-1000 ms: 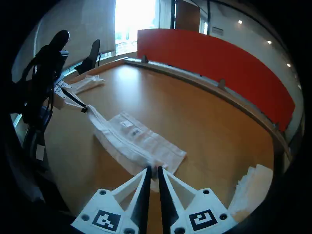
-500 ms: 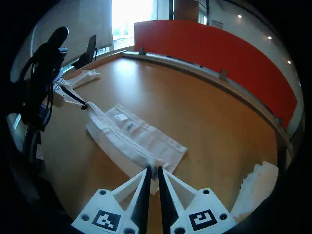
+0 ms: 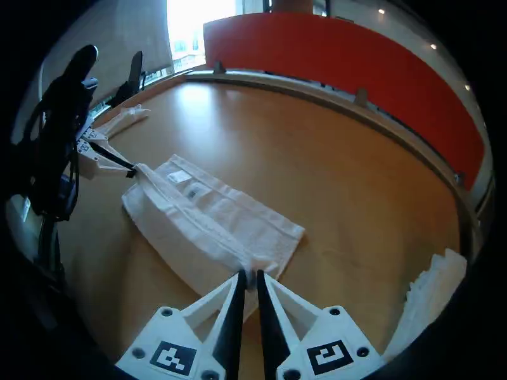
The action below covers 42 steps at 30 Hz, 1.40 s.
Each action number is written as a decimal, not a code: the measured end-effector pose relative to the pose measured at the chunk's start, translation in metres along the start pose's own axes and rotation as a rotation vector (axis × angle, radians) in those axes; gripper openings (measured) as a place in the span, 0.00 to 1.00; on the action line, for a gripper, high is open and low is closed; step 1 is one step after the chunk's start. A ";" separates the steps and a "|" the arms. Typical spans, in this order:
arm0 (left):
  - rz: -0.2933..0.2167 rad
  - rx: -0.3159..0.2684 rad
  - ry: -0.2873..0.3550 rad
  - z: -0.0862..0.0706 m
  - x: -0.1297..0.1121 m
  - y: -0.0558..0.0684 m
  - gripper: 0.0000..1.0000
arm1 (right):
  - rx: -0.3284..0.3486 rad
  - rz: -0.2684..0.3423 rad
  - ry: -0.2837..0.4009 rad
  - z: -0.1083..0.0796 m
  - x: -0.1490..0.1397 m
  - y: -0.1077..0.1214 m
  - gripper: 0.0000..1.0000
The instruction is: Fold towel
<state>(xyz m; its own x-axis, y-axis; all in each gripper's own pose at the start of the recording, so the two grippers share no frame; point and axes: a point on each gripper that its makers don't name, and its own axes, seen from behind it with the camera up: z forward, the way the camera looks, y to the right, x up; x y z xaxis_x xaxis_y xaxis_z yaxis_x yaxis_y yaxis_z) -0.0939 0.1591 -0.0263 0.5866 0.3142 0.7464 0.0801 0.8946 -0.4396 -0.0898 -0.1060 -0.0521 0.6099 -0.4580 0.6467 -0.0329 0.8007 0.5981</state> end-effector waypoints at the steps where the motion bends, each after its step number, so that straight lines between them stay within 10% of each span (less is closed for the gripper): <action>1: -0.002 0.001 0.001 0.002 0.000 0.000 0.10 | -0.001 0.002 -0.003 0.002 -0.001 0.001 0.13; 10: -0.001 0.015 -0.003 0.018 0.003 -0.005 0.14 | -0.038 0.011 -0.014 0.019 0.004 0.016 0.17; 28: 0.032 0.069 -0.019 0.032 0.006 -0.023 0.61 | -0.090 0.022 -0.023 0.033 0.011 0.031 0.41; 42: 0.017 0.106 0.009 0.027 0.020 -0.038 0.63 | -0.137 0.025 -0.003 0.033 0.019 0.043 0.56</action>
<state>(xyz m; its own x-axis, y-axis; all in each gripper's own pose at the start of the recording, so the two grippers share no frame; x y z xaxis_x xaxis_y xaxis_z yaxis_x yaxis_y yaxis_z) -0.1071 0.1404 0.0185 0.5941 0.3273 0.7348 -0.0153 0.9179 -0.3966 -0.1062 -0.0932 0.0014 0.6076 -0.4381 0.6625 0.0601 0.8571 0.5116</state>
